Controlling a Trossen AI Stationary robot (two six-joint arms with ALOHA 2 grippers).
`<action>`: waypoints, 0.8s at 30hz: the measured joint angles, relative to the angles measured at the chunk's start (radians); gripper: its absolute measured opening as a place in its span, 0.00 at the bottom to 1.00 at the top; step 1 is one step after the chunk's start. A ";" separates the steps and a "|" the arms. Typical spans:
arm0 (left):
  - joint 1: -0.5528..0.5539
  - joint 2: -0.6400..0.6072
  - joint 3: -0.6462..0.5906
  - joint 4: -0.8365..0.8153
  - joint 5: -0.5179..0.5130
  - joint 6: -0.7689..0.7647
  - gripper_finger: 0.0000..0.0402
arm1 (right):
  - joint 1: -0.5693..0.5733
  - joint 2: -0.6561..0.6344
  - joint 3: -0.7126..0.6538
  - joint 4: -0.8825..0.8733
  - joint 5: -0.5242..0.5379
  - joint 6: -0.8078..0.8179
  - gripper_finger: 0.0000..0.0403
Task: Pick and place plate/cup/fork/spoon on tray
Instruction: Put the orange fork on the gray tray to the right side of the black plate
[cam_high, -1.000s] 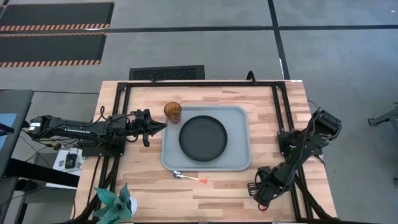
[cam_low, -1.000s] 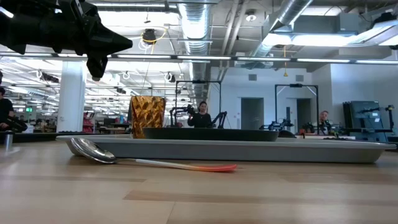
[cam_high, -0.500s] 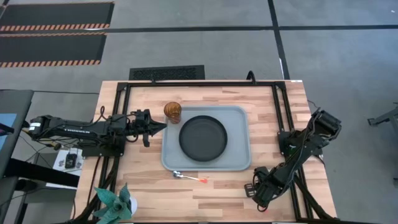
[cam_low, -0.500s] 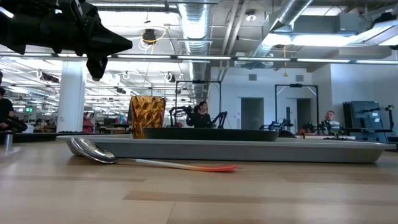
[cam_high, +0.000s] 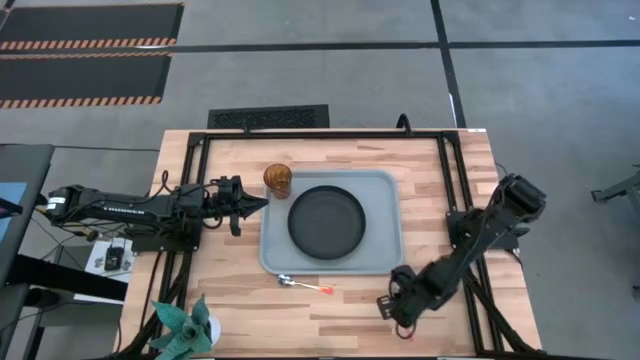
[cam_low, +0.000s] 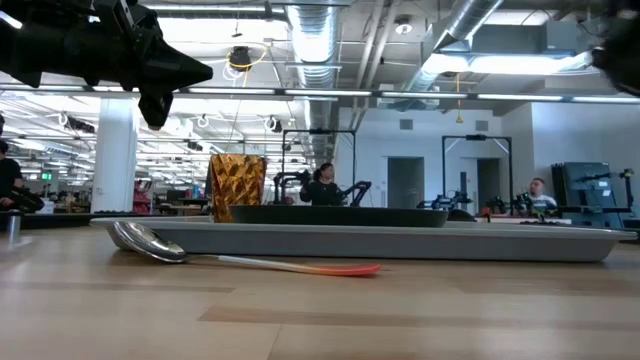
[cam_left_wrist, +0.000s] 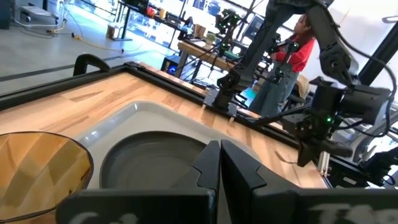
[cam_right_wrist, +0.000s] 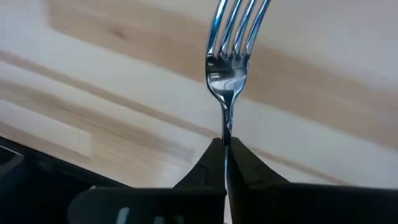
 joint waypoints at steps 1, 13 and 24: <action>0.000 0.000 0.000 0.000 0.000 0.000 0.00 | -0.021 0.000 0.015 -0.013 0.000 -0.026 0.02; 0.000 0.000 0.000 -0.002 0.000 0.000 0.00 | -0.401 -0.095 0.105 -0.275 0.052 -0.426 0.02; 0.000 0.000 0.000 -0.009 -0.002 0.010 0.00 | -0.831 -0.090 0.010 -0.291 0.062 -0.733 0.02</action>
